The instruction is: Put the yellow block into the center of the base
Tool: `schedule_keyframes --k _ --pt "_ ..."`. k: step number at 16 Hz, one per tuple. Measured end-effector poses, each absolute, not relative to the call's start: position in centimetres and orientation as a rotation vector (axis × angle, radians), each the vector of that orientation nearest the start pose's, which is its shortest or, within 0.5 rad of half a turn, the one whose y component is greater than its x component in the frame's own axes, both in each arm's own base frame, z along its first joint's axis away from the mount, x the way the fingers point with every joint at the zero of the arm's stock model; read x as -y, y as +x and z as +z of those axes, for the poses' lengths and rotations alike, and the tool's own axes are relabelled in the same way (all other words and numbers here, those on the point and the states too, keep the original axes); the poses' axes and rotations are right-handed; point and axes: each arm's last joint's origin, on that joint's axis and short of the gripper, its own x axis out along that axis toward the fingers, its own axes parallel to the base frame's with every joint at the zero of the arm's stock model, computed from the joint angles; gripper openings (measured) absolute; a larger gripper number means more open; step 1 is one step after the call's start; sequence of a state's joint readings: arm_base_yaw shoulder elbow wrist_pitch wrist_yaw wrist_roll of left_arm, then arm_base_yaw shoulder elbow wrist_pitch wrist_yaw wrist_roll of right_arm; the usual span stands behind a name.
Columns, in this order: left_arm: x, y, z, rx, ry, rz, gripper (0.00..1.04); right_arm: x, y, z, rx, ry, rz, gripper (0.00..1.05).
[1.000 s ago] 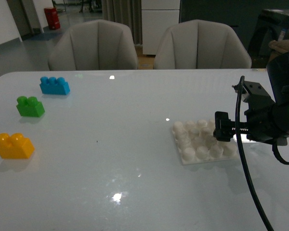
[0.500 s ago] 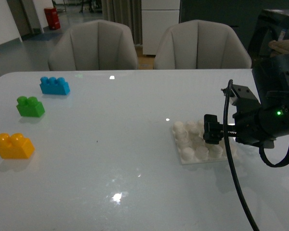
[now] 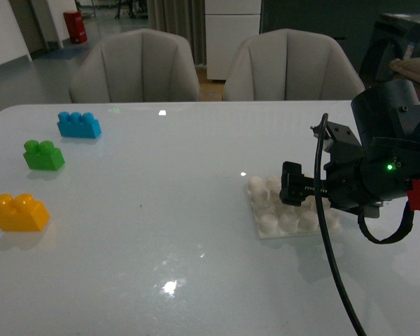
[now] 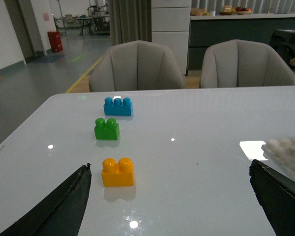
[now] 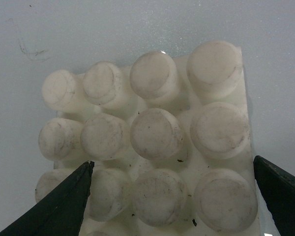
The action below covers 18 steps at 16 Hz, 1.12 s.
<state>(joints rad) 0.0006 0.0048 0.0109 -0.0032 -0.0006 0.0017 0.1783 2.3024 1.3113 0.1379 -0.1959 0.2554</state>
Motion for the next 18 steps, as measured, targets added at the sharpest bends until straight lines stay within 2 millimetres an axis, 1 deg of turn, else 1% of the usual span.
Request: schedule_keyframes --k 2,8,11,14,15,17,18 --pt "0.0 9.7 16.7 0.003 0.002 0.001 0.98 -9.2 43.4 5.5 -0.901 0.26 0.245 0.98" --pt "0.0 9.7 16.7 0.003 0.002 0.001 0.98 -12.5 43.0 5.4 -0.907 0.295 0.279 0.98" --pt "0.0 9.7 16.7 0.003 0.002 0.001 0.98 -13.3 42.8 5.4 -0.911 0.298 0.284 0.98" --pt "0.0 9.7 16.7 0.003 0.002 0.001 0.98 -13.1 42.9 5.6 -0.908 0.303 0.277 0.98" --pt "0.0 9.7 16.7 0.003 0.002 0.001 0.98 -12.5 42.8 5.8 -0.904 0.307 0.265 0.98" --pt "0.0 9.7 16.6 0.002 0.002 0.001 0.98 -10.8 42.4 6.2 -0.887 0.312 0.208 0.98" --pt "0.0 9.7 16.7 0.003 0.002 0.001 0.98 -9.4 42.2 6.6 -0.863 0.318 0.162 0.98"
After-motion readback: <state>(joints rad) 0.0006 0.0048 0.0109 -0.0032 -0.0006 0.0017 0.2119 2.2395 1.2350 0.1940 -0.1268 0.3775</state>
